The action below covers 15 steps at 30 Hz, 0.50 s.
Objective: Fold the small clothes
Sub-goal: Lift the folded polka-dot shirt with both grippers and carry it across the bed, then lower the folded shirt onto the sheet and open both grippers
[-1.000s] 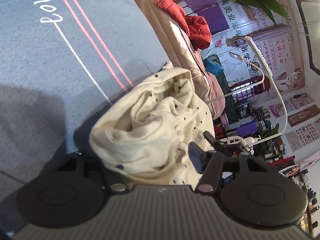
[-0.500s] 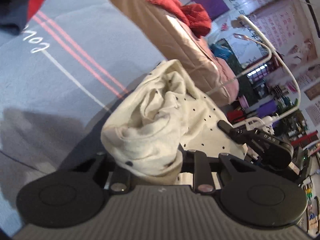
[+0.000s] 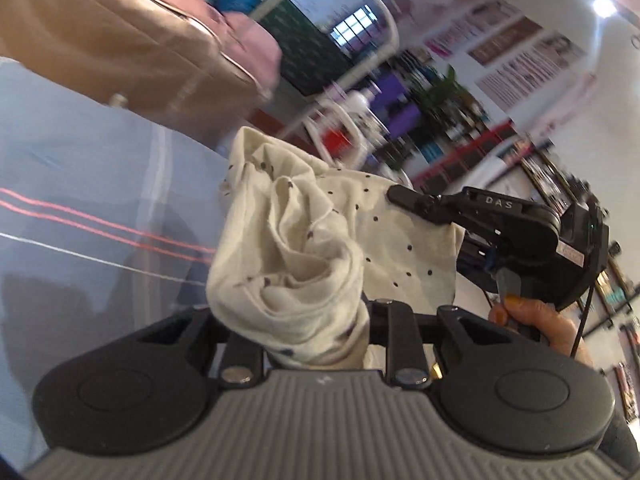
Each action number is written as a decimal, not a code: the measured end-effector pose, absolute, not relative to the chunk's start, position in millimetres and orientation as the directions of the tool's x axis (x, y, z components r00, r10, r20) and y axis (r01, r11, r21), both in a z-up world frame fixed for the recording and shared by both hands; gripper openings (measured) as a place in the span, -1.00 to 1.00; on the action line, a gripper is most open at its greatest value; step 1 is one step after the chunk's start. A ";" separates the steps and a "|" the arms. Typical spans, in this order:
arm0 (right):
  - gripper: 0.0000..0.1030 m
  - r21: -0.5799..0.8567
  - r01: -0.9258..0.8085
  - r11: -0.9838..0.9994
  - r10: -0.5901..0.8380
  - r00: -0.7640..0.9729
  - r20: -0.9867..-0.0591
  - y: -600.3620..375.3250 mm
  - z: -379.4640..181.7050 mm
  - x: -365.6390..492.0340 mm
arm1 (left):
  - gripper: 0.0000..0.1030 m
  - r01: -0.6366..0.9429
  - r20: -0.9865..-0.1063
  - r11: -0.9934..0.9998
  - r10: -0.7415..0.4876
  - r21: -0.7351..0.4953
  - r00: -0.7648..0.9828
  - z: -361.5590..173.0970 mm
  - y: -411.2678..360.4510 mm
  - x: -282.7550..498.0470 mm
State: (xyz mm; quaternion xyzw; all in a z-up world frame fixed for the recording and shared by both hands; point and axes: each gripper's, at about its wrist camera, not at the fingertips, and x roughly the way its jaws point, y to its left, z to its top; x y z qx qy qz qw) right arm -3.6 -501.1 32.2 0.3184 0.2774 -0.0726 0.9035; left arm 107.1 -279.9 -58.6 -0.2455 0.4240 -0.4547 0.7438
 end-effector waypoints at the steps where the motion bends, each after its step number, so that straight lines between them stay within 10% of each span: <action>1: -0.72 0.532 0.338 0.776 0.016 0.833 -0.553 -516.0 31.8 -13.9 | -0.56 0.485 -0.409 0.458 -0.888 -0.745 0.210 -57.0 -300.5 100.3; 10: -0.69 0.550 0.552 0.627 -0.062 0.739 -0.671 -624.5 -60.5 -67.4 | -0.53 0.385 -0.576 0.533 -0.817 -0.753 0.004 -139.9 -442.1 24.3; 15: 0.06 0.674 0.544 0.501 -0.051 0.795 -0.604 -642.7 -102.3 -91.3 | -0.41 0.369 -0.563 0.519 -0.826 -0.772 -0.015 -168.2 -436.4 11.8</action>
